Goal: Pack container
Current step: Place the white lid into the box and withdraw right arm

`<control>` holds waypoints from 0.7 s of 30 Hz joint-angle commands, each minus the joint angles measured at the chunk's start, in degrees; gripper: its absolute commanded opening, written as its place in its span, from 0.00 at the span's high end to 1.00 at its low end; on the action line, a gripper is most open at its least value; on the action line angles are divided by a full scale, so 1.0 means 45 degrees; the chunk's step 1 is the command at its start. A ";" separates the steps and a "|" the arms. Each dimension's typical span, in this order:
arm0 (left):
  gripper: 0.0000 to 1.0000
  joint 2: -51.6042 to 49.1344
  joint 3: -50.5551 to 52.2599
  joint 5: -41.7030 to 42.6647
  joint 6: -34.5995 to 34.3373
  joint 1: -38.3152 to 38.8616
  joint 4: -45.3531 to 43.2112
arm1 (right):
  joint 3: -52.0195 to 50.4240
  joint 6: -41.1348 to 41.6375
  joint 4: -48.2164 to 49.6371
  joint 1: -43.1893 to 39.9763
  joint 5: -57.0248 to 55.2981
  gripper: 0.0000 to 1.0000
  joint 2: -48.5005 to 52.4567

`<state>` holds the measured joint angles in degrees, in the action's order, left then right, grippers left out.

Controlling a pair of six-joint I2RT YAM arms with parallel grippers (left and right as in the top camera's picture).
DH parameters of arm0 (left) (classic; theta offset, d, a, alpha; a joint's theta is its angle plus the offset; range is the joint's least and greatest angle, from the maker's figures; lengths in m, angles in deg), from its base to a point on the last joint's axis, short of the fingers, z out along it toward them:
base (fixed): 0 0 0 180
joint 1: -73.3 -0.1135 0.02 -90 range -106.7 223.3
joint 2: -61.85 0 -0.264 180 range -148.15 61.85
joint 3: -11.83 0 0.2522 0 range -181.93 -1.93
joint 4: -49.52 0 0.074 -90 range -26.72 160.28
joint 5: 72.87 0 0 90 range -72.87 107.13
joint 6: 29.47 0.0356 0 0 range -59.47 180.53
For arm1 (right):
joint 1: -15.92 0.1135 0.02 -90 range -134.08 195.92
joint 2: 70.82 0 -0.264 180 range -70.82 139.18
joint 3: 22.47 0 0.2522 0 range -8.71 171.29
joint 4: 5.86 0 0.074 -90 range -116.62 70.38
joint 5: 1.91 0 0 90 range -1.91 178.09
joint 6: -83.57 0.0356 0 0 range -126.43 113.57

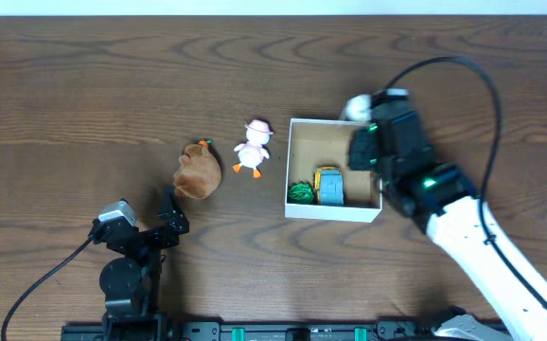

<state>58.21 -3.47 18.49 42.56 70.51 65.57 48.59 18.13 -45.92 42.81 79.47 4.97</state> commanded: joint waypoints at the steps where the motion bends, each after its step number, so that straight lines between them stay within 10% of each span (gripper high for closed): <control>1: 0.02 -0.0005 0.0287 -0.0068 0.0117 0.0053 0.0359 | 0.0146 0.0325 0.0277 0.0908 -0.0199 0.80 0.0476; 12: 0.02 -0.0005 0.0287 -0.0068 0.0121 0.0053 0.0355 | 0.0146 0.0631 0.1938 0.2234 -0.0316 0.80 0.3400; 21: 0.02 -0.0005 0.0287 -0.0068 0.0121 0.0053 0.0359 | 0.0199 -0.0044 0.2263 0.2195 -0.0612 0.56 0.2773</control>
<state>58.21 -3.47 18.47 42.56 70.51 65.57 48.59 19.59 -35.59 52.69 78.85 20.81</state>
